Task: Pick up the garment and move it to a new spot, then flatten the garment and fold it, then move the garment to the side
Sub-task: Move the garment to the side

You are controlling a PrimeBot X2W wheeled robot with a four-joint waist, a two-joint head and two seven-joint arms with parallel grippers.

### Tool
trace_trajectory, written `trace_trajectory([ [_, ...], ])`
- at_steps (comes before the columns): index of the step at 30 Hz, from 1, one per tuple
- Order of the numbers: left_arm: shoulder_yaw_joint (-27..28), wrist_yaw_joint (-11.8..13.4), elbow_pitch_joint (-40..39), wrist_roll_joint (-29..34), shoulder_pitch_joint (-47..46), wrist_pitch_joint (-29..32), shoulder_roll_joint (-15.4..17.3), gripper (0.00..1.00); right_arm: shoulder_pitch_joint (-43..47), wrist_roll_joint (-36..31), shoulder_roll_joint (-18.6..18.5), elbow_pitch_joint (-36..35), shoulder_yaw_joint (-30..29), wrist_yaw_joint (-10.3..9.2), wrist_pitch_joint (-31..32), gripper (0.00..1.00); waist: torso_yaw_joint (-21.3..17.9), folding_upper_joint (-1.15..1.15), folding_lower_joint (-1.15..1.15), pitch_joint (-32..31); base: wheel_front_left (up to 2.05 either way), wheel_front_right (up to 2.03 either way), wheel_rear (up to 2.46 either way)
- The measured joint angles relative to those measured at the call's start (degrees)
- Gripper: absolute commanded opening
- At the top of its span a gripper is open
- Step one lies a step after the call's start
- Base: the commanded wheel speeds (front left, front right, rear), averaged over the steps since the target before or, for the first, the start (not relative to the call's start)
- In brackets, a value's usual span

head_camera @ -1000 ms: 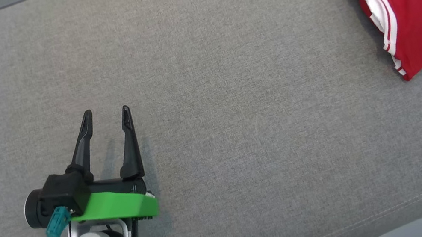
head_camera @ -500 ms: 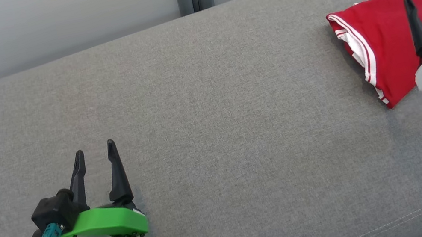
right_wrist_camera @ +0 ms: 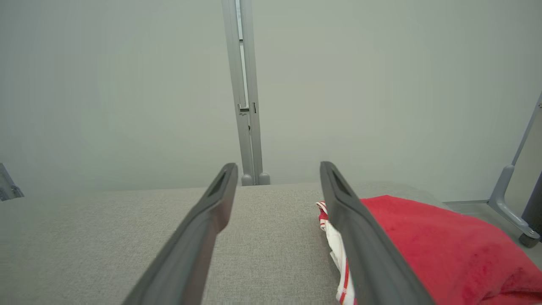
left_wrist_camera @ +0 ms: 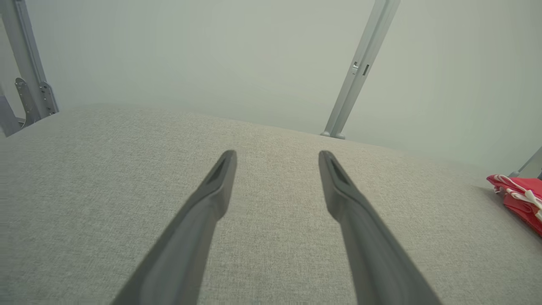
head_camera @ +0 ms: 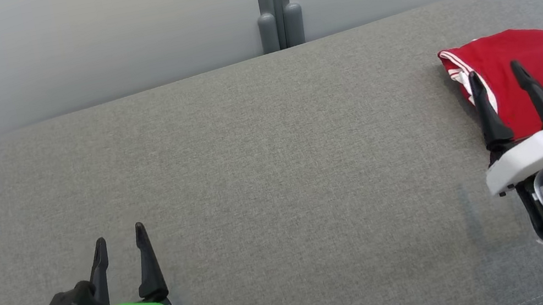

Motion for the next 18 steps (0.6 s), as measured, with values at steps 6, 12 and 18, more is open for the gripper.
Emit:
trace_trajectory([
  [6, -0.2, 0.3, -1.4, 1.6, 1.3, 0.0, -0.1, 1.00, 5.9, -2.0, 4.5, -5.1, -1.1, -0.01, 0.7, 1.00, 1.7, 0.00, 0.00, -0.5, 0.00, 0.00, 0.00],
  [12, -0.6, 0.4, -2.6, 2.5, 2.8, 0.0, -0.3, 1.00, 10.3, -3.2, 6.3, -7.9, -0.3, -0.01, 1.0, 1.00, 2.7, 0.00, 0.00, -0.7, 0.00, 0.00, 0.00],
  [18, -0.6, 0.3, -3.1, 3.6, 4.0, 0.0, -0.5, 1.00, 14.1, -5.1, 7.3, -9.7, 1.0, -0.01, 0.8, 1.00, 3.2, 0.00, 0.00, -0.9, 0.00, 0.00, 0.00],
])
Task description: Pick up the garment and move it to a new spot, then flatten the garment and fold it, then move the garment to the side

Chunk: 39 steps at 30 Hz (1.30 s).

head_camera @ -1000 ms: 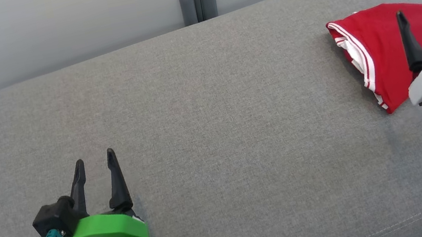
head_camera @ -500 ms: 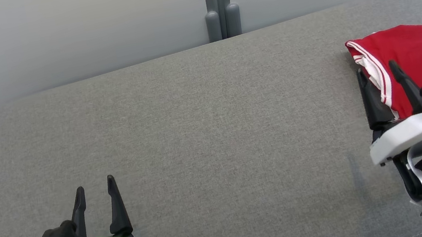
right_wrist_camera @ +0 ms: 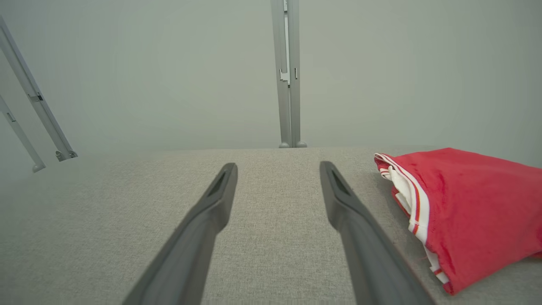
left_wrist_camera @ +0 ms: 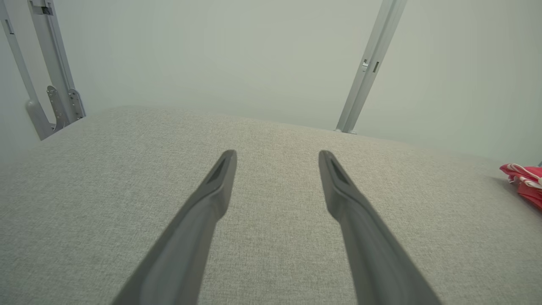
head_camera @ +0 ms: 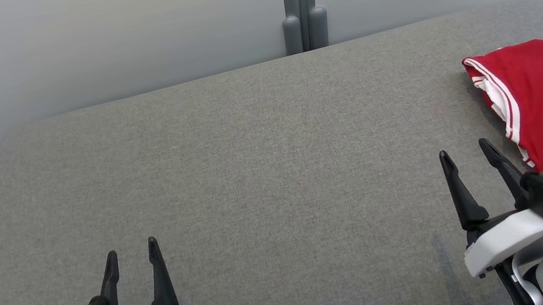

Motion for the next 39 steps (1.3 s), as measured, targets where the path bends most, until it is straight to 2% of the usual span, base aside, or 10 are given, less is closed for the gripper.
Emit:
trace_trajectory([
  [26, 0.4, -0.1, 0.6, 1.5, 0.6, 0.0, -0.8, 1.00, 3.1, 2.0, 0.1, -1.4, 1.4, 0.00, -1.8, 1.00, -0.5, 0.00, 0.00, -0.7, 0.00, 0.00, 0.00],
  [36, 0.5, -1.0, 0.7, 0.9, 0.8, 0.0, -0.9, 1.00, 3.1, 1.9, 0.1, -1.4, 1.2, 0.00, -1.9, 1.00, -0.2, 0.00, 0.00, -0.6, 0.00, 0.00, 0.00],
  [37, 0.4, -1.0, 0.8, 0.9, 0.8, 0.0, -0.9, 0.00, 3.1, 1.9, 0.1, -1.4, 1.2, 0.00, -1.9, 0.00, -0.2, 0.00, 0.00, -0.6, 0.00, 0.00, 0.00],
  [39, 0.4, -1.0, 1.6, 0.9, 1.0, 0.1, -1.0, 0.00, 3.4, 1.9, 0.3, -0.6, 1.3, 0.00, -1.9, 0.00, -0.2, 0.00, 0.00, -0.6, 0.00, 0.00, 0.00],
])
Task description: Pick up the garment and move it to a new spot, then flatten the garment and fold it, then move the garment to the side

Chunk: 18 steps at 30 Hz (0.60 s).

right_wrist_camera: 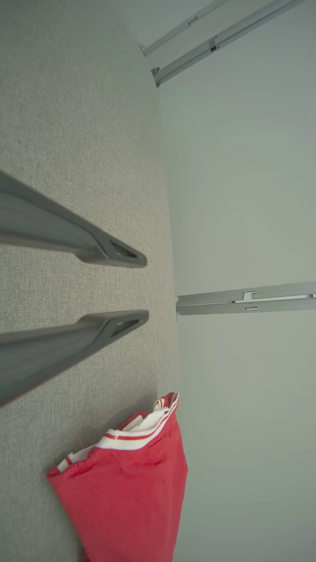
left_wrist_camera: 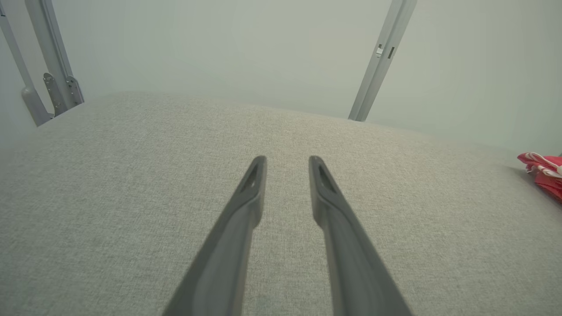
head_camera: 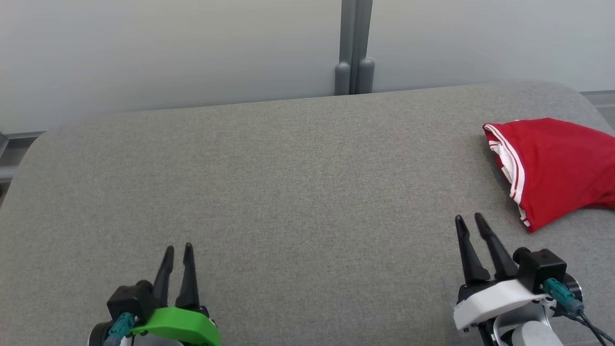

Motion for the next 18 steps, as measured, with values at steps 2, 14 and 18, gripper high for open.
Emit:
trace_trajectory([
  [2, 0.0, 0.0, 1.1, 0.0, 0.6, 0.3, 0.0, 0.00, 0.7, 0.0, 0.2, 1.0, 0.1, 0.00, 0.1, 0.00, 0.0, 0.00, 0.00, 0.0, 0.00, 0.00, 0.00],
  [14, 1.3, -1.1, 1.4, -12.9, 0.6, 3.4, -0.1, 0.00, 0.9, 14.4, 0.2, 1.9, -2.2, 0.00, 4.4, 0.00, -0.2, 0.00, 0.00, 0.1, 0.00, 0.00, 0.00],
  [18, 1.9, -1.5, 1.3, -16.4, 0.3, 4.3, -0.1, 0.00, 0.8, 18.4, 0.2, 2.0, -3.0, -0.01, 5.5, 0.00, -0.3, 0.00, 0.00, 0.1, 0.00, 0.00, 0.00],
])
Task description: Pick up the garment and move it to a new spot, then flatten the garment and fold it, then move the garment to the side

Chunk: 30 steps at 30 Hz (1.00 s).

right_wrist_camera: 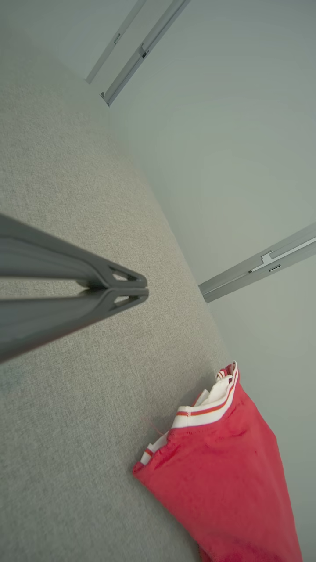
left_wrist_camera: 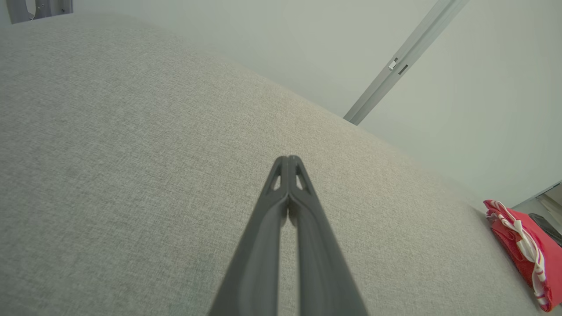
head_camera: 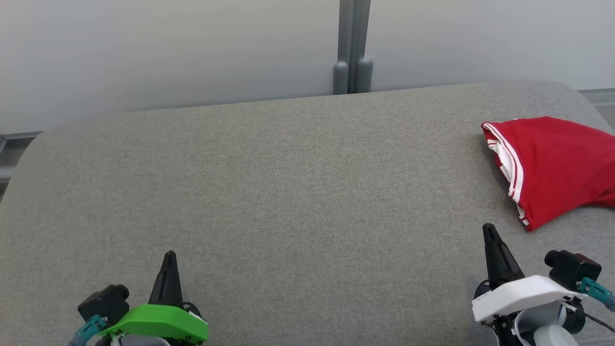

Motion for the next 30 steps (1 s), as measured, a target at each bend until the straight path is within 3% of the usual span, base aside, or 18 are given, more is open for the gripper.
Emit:
trace_trajectory([
  [30, 2.4, -2.1, -0.6, -22.0, -2.7, 5.1, 0.0, 0.00, -1.7, 24.6, -0.1, 0.6, -4.3, -0.01, 7.3, 0.00, -0.4, 0.00, 0.00, 0.2, 0.00, 0.00, 0.00],
])
